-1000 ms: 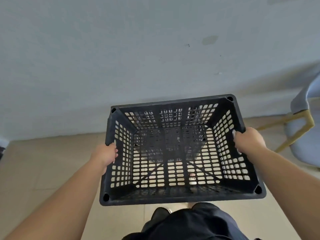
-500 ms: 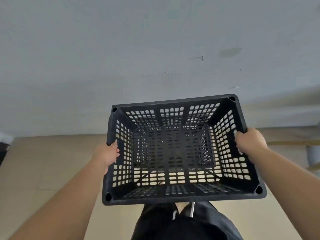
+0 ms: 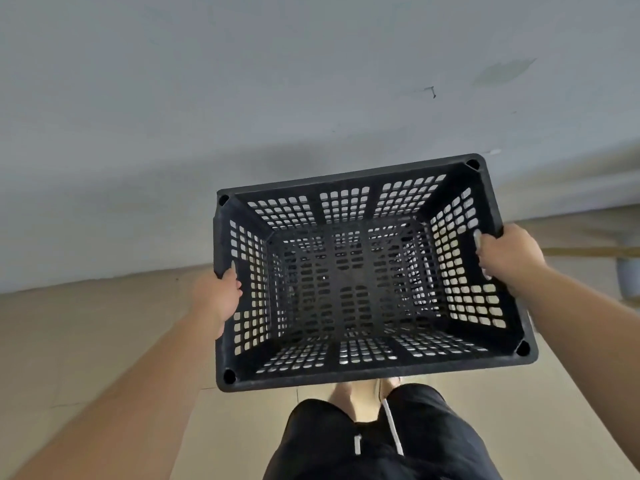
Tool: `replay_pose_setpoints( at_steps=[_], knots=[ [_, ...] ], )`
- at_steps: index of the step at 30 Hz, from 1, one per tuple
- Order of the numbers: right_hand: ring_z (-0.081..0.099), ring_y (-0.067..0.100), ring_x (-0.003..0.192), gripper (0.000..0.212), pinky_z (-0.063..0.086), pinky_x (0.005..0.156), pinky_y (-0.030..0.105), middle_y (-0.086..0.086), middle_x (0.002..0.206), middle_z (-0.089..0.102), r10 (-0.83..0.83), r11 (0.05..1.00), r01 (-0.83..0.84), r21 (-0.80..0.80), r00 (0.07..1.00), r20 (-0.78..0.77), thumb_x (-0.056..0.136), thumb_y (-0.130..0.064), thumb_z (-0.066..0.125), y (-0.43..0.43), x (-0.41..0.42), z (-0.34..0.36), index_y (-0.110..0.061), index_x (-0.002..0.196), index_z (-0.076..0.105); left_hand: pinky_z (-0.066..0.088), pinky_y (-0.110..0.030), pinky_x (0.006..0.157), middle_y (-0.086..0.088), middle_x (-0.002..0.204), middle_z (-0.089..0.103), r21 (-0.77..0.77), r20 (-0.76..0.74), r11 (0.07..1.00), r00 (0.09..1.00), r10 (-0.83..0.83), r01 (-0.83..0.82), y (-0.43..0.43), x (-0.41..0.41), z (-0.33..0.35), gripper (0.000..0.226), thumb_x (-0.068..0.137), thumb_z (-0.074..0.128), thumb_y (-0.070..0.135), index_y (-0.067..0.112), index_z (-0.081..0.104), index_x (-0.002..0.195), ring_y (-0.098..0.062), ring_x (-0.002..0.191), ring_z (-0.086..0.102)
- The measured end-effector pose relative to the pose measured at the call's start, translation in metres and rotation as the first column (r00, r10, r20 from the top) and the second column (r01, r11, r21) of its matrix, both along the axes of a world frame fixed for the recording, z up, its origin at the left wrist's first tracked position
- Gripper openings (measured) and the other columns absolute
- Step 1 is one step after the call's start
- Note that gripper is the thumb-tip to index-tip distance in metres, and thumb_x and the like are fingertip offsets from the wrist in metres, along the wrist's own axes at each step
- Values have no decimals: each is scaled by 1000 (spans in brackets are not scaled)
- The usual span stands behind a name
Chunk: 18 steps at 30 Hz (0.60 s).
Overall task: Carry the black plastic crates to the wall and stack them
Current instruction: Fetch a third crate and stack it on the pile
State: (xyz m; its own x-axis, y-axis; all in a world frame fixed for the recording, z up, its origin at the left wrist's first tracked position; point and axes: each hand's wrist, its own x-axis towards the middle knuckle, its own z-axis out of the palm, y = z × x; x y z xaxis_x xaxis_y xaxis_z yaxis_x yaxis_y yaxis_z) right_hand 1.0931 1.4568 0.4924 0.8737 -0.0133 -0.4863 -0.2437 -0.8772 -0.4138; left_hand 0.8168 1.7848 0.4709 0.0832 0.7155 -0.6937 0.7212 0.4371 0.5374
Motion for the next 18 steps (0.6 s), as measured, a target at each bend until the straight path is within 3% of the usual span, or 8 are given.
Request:
replay_pose_setpoints(
  at_steps=[2,5,8,12,18],
  knots=[
    [67,37,84,33,57,74,43,16,98,68,17,1000,-17,-21,1000,-11,97,-32,48,8,7,-6,-6,114,58,44,-39,105,-19,137,62,-14,-28,1000,999,-19,18,6,9,-6,44,109,42,29,-3,56,136,-34,130,58],
    [63,36,86,34,51,72,39,18,104,67,46,997,-48,-62,998,-32,100,-32,46,17,20,-19,-5,119,55,43,-35,106,-12,141,60,-57,-77,998,996,-39,35,13,19,-13,45,109,41,34,1,57,136,-27,132,56],
    [57,34,86,39,47,74,39,20,112,64,64,992,-67,-106,997,-33,102,-31,46,21,27,-28,-2,128,51,55,-43,84,-19,116,71,73,-127,984,980,-154,164,21,23,-19,28,105,48,33,8,62,108,-38,110,68],
    [54,35,85,42,45,73,39,21,109,60,93,986,-98,-134,995,-46,103,-32,47,20,30,-28,2,129,47,59,-57,81,-23,98,71,157,-233,941,937,-259,300,27,17,-23,37,94,51,35,2,62,105,-45,91,70],
    [55,36,84,43,47,71,41,21,106,58,82,985,-96,-144,992,-99,103,-34,47,21,26,-22,1,128,44,59,-55,79,-25,101,70,140,-226,943,936,-268,304,25,17,-15,11,97,51,22,11,52,99,-46,92,70]
  ],
)
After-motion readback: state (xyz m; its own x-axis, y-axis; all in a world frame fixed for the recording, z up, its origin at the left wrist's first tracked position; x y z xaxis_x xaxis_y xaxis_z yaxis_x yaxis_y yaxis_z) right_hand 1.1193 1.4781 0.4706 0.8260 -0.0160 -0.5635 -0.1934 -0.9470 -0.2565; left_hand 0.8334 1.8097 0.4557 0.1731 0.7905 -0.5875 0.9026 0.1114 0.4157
